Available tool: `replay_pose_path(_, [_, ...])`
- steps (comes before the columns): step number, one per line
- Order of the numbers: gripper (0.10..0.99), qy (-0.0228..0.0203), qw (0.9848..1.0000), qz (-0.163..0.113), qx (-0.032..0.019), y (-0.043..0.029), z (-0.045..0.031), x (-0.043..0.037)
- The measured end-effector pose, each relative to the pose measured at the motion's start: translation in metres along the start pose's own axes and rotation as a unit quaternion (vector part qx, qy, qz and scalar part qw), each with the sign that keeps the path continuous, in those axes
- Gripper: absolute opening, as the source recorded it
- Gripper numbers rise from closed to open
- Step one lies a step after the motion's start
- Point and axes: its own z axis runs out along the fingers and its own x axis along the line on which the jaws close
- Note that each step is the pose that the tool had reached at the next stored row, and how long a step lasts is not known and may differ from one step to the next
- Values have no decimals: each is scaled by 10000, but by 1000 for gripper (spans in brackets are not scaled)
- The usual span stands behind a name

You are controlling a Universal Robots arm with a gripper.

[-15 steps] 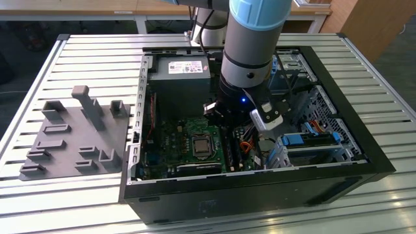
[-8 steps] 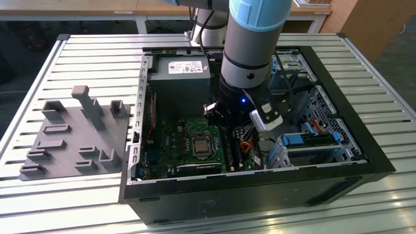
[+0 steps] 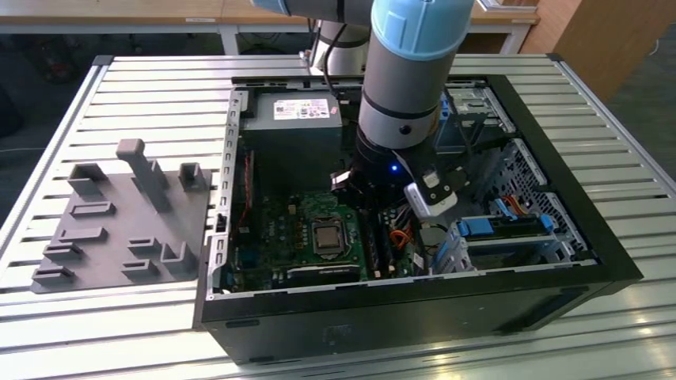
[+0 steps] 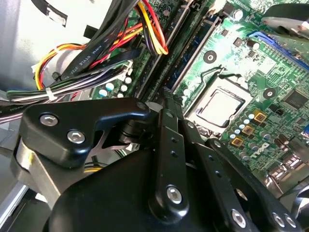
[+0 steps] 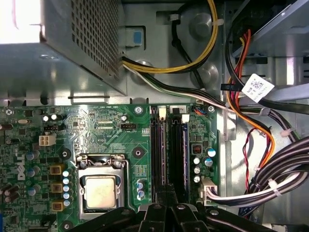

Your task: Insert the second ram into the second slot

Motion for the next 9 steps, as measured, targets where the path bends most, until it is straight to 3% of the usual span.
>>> replay_pose_path(9, [106, 1, 10000, 0, 1, 0, 46, 0])
